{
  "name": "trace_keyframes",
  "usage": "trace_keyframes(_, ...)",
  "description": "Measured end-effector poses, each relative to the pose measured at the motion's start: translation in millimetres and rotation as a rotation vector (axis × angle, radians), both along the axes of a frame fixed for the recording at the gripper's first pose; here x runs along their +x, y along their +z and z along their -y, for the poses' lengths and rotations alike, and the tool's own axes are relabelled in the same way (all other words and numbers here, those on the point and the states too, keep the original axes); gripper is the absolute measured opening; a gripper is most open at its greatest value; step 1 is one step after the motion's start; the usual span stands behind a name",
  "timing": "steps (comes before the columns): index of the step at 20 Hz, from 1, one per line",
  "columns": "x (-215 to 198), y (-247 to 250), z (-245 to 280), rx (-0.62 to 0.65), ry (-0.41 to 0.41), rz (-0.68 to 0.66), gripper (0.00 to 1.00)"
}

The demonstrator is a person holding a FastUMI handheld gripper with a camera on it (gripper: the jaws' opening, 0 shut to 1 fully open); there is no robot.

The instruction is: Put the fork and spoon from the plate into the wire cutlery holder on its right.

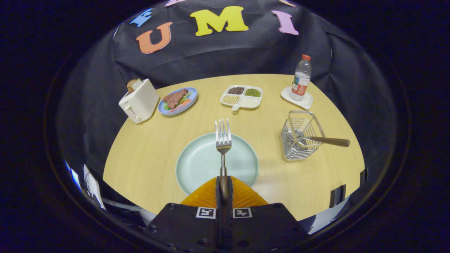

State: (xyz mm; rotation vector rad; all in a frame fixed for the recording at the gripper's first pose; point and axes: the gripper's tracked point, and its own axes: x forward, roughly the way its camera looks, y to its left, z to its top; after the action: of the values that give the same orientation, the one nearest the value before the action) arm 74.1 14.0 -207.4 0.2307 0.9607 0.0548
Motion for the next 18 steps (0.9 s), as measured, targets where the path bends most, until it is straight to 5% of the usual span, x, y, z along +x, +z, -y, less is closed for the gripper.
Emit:
trace_keyframes(11,12.7,17.6,115.6,0.004,-0.152,0.019,0.03)
trace_keyframes(18,23.5,-2.0,134.8,0.032,-0.168,-0.034,0.03)
